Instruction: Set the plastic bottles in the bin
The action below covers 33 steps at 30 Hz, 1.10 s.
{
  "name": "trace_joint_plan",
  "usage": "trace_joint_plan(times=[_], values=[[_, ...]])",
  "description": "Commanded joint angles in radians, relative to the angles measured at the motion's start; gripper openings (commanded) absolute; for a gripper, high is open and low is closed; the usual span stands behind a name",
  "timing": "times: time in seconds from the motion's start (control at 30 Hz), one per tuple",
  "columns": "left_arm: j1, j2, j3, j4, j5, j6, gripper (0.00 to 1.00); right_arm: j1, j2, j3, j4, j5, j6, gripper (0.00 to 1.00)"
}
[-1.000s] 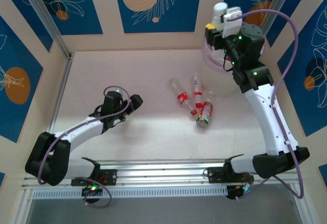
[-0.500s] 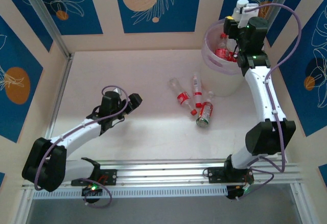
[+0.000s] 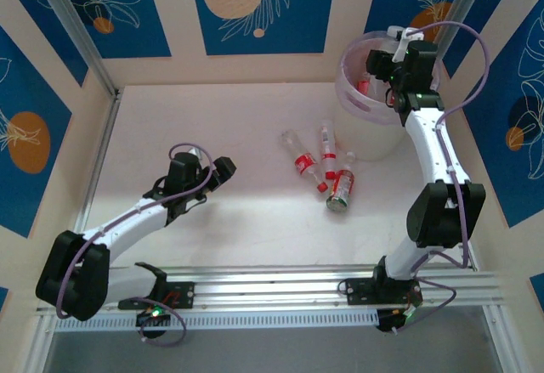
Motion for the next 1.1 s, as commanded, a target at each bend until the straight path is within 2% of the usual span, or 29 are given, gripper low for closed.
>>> trace_joint_plan(times=[0.0,0.3,0.47,0.6,0.8,1.07], values=[[0.006,-0.002,0.022,-0.013,-0.006,0.022,1.00,-0.008,0.030,-0.052,-0.006,-0.006,0.025,0.68],[0.007,0.022,0.026,-0.001,-0.004,0.019,1.00,0.000,0.035,-0.098,-0.014,-0.001,0.037,0.73],[0.006,0.033,0.036,-0.002,-0.002,0.022,1.00,0.018,0.003,-0.013,-0.104,0.023,-0.031,0.85],[0.007,0.040,0.035,0.006,0.000,0.018,1.00,0.021,-0.016,0.110,-0.220,0.026,-0.081,0.90],[0.006,0.047,0.026,0.031,0.010,0.007,1.00,0.020,-0.072,0.153,-0.231,0.020,-0.113,0.89],[0.006,0.037,0.019,0.024,0.009,0.009,1.00,0.022,-0.068,0.159,-0.273,-0.028,-0.081,0.75]])
